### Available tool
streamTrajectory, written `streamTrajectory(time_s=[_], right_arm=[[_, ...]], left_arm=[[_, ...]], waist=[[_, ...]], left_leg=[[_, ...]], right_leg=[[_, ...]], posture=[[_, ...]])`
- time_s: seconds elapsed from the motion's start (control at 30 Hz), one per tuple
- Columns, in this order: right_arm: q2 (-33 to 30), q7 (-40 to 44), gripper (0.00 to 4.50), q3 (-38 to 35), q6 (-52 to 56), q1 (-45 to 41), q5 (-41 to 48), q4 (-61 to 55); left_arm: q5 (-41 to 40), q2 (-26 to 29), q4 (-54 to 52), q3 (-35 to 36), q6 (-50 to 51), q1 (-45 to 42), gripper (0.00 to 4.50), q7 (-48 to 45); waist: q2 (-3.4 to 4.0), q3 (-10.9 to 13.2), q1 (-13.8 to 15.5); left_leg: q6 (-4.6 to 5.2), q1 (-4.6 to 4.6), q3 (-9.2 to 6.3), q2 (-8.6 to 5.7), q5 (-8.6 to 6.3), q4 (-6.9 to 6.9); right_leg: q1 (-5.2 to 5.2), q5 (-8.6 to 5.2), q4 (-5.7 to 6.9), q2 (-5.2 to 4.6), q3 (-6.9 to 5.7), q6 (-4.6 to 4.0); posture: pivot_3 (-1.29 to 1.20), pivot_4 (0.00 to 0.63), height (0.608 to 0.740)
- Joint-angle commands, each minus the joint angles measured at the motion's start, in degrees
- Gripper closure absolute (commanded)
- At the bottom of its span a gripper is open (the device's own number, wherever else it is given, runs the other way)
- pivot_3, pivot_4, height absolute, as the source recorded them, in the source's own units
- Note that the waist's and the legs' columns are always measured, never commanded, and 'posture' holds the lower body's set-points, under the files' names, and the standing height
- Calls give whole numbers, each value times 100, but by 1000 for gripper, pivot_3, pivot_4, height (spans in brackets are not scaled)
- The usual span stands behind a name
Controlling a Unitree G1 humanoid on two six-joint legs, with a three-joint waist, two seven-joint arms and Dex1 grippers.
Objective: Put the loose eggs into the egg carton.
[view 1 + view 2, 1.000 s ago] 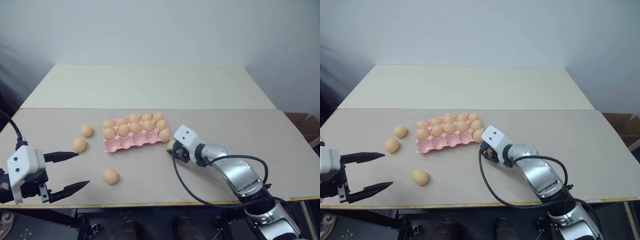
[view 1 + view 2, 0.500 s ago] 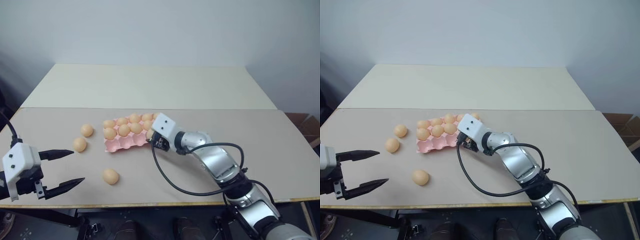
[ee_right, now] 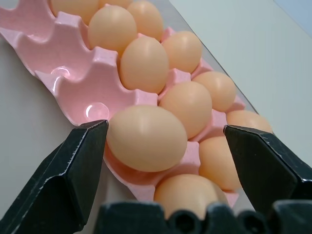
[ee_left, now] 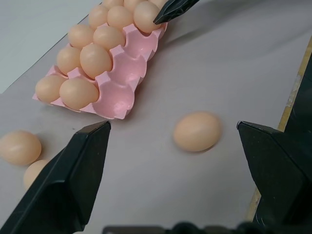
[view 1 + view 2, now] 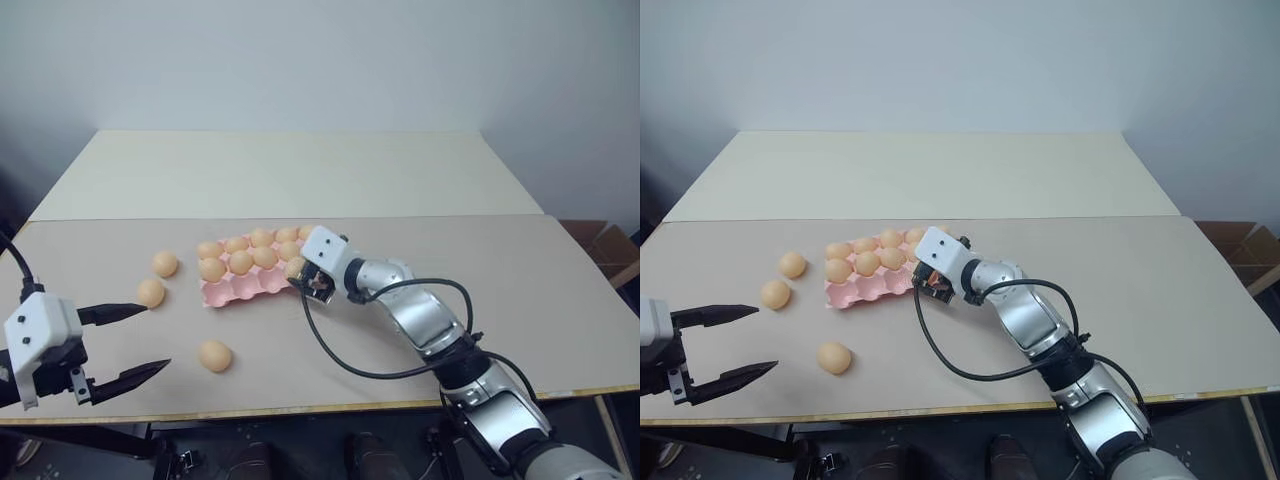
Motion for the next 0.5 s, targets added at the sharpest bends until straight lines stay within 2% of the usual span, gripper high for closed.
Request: streamTrajectory(time_s=[0.03,0.2,0.3,0.5], right_arm=[[-192,167,41,-180,121,-36,-43,-736],[-704,563,41,-529,738,316,303,-1899],[-1229,1253,41,-1057,1114,683,1085,-2776],[-2896,2839,41,-2041,1373,1594,2641,-3981]], left_arm=[[-133,-56,-107,171,-20,27,0,21],[-303,-302,-29,242,-61,173,0,-62],[-345,-398,58,282,-114,340,0,-168],[-396,-464,333,336,-202,616,0,-445]], waist=[[0,0,4],[0,0,24],[0,0,42],[0,1,115]], left_leg=[[0,-1,0,0,0,0],[-2,-2,0,-1,-1,0],[-6,-3,0,-1,-4,0],[-35,7,-4,-2,-21,0]], right_leg=[[-1,0,0,-1,0,0],[0,-1,-3,-4,-1,1],[0,-7,-6,-4,-2,10],[7,-11,-13,-6,-3,14]], posture=[[0,150,740],[0,150,740],[0,150,740],[0,150,740]])
